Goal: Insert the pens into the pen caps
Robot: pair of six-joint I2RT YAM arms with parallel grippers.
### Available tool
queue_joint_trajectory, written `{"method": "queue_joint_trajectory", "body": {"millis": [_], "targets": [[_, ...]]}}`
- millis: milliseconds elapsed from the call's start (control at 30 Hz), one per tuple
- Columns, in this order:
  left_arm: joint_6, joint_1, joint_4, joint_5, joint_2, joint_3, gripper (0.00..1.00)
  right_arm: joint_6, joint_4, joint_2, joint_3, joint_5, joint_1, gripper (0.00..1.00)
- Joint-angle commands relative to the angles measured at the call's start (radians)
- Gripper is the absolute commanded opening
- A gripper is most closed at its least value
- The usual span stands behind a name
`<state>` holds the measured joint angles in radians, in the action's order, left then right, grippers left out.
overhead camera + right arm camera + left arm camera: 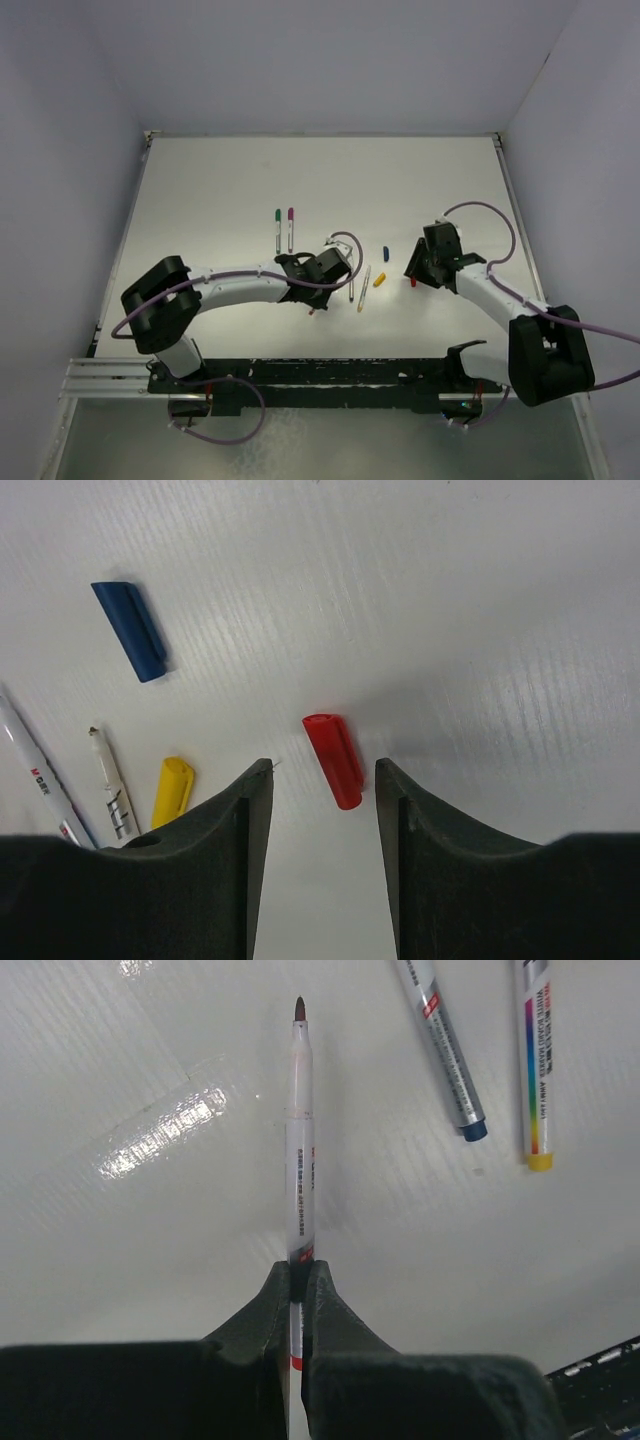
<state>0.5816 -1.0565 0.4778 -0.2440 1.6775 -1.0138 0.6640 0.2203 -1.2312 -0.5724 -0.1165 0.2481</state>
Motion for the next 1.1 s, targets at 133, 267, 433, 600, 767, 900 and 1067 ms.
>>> {"method": "queue_joint_trajectory", "body": {"millis": [133, 267, 433, 600, 767, 900, 1067], "targets": [[-0.026, 0.033, -0.035, 0.103, -0.161, 0.017, 0.0, 0.008, 0.03, -0.039, -0.035, -0.003, -0.003, 0.47], [-0.029, 0.058, -0.058, 0.13, -0.201, 0.047, 0.0, 0.008, 0.03, -0.063, -0.04, -0.019, -0.003, 0.46], [-0.025, 0.078, -0.071, 0.142, -0.226, 0.072, 0.0, 0.004, 0.032, -0.099, -0.05, -0.034, -0.001, 0.37], [-0.024, 0.089, -0.086, 0.147, -0.247, 0.089, 0.0, -0.011, 0.004, -0.119, -0.043, -0.037, -0.001, 0.21], [-0.032, 0.096, -0.087, 0.141, -0.257, 0.095, 0.0, -0.016, 0.009, -0.121, -0.041, -0.035, -0.001, 0.09], [-0.033, 0.098, -0.094, 0.142, -0.257, 0.102, 0.0, -0.018, 0.008, -0.133, -0.04, -0.035, -0.001, 0.09], [-0.039, 0.1, -0.117, 0.156, -0.252, 0.112, 0.0, -0.019, -0.019, -0.138, -0.029, -0.01, -0.001, 0.0]]}}
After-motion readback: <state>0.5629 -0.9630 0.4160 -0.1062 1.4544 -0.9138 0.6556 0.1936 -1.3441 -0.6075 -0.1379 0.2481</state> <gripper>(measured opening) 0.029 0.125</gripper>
